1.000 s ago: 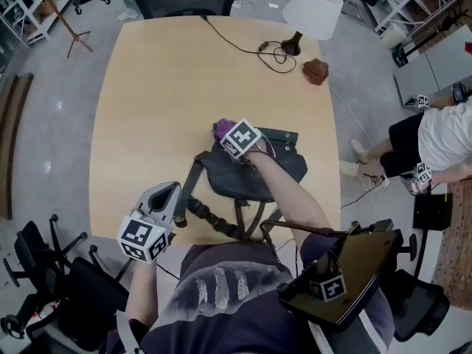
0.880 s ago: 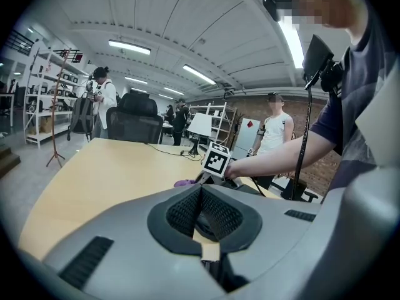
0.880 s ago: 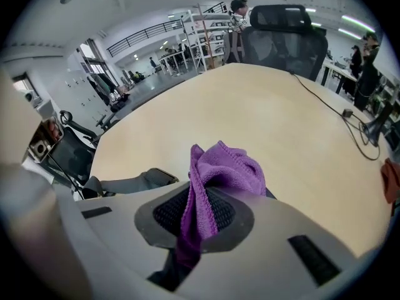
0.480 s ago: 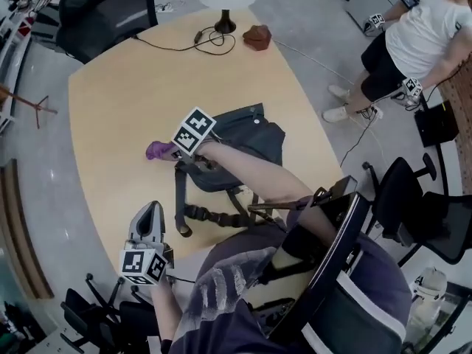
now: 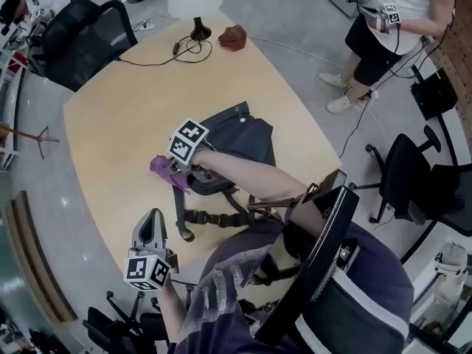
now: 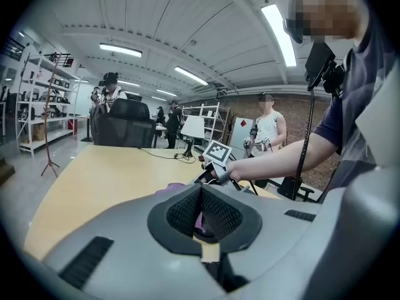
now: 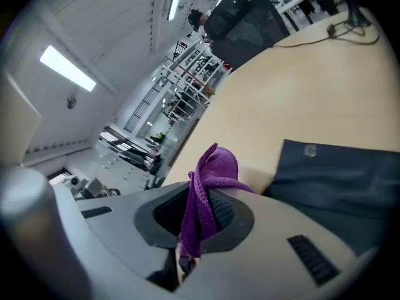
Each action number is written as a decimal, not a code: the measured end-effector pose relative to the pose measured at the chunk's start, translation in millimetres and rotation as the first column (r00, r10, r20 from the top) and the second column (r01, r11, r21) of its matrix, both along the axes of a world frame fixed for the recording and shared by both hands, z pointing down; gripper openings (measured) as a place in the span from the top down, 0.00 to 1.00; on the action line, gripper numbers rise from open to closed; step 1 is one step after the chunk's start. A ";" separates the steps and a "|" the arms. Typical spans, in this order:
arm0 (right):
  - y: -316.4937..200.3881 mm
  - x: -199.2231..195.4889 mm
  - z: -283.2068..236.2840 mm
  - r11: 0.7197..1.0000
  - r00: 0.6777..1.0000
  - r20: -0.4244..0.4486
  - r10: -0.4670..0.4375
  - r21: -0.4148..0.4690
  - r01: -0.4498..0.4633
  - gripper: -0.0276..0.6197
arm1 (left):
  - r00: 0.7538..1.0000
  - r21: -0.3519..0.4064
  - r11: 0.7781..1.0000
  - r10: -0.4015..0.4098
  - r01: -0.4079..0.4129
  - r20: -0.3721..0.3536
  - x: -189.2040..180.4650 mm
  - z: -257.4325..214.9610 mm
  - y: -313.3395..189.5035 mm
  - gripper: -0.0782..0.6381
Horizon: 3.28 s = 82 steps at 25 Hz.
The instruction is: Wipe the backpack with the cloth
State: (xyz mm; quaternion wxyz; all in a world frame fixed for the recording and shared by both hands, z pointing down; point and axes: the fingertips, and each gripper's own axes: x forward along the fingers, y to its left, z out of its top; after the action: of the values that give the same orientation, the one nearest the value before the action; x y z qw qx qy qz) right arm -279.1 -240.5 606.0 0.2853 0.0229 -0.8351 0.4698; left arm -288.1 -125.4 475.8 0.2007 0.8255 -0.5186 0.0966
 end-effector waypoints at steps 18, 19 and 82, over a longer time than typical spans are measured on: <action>-77.9 238.0 41.3 0.923 0.863 -0.469 0.187 0.384 0.009 0.91 | 0.993 0.004 0.993 0.121 -0.121 -0.011 70.1 -0.6 -19.6 0.88; -80.7 247.6 40.1 0.923 0.860 -0.469 0.202 0.385 -0.006 0.91 | 0.992 0.004 0.992 0.125 -0.125 -0.009 73.0 -0.6 -20.7 0.88; 270.2 388.8 -223.1 0.695 0.939 0.317 0.134 0.646 -0.317 0.91 | 0.988 0.054 0.989 0.143 -0.140 -0.051 279.9 -19.3 156.7 0.88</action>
State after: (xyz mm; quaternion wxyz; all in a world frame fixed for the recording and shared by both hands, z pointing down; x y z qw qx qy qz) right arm 109.7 29.7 382.8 0.0904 0.1718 -0.9683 0.1571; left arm -8.2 31.3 456.5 0.1865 0.8674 -0.4553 0.0748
